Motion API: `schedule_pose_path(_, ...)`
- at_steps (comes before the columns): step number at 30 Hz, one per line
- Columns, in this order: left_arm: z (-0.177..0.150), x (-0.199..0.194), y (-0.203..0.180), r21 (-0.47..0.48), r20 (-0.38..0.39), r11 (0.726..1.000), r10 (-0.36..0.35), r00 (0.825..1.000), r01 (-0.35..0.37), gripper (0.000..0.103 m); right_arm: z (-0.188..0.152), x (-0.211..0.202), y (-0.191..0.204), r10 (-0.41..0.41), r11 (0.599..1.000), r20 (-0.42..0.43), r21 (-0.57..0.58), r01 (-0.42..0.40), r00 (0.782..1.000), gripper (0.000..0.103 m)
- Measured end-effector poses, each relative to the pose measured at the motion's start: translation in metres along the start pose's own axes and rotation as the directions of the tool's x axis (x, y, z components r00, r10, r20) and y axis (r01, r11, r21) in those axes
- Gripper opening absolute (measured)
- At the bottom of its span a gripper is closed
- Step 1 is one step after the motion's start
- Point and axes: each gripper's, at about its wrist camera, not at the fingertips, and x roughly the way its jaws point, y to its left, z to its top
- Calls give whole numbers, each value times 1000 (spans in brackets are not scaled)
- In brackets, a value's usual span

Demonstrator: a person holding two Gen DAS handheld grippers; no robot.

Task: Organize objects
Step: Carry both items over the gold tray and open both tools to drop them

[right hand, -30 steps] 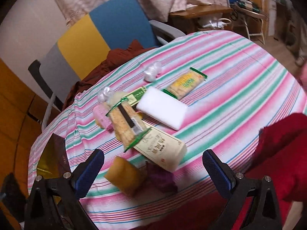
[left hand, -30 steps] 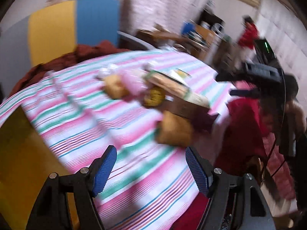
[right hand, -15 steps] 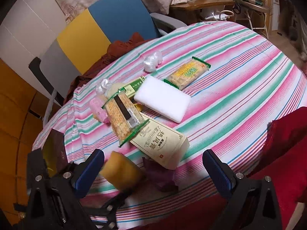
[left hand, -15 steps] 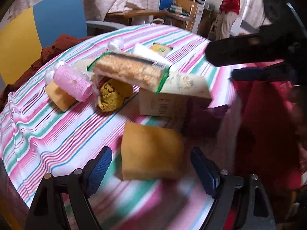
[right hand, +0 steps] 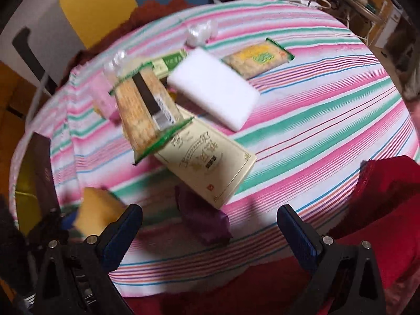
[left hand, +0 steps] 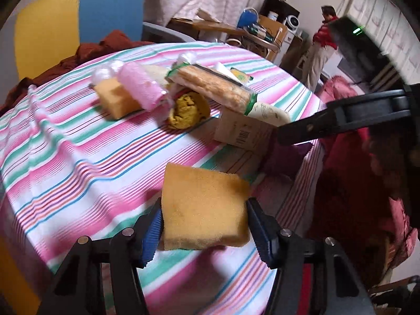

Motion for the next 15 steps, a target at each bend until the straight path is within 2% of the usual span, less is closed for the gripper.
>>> schedule_pose_path(7, 1, -35, 8, -31, 87, 999, -19, 996, 22, 62, 9, 28, 3, -35, 999, -137, 16, 38, 990, 103)
schedule_pose_path(10, 0, -49, 9, -37, 117, 999, -27, 993, 31, 62, 12, 36, 2, -70, 997, -172, 14, 73, 983, 97)
schedule_pose_path(14, -6, -64, 12, -51, 152, 998, -33, 988, 41, 63, 10, 47, 1, -93, 996, -211, -5, 94, 973, 64)
schedule_pose_path(15, -7, -69, 13, -55, 156, 998, -33, 987, 42, 63, 10, 48, 1, -91, 996, -211, -8, 91, 973, 60)
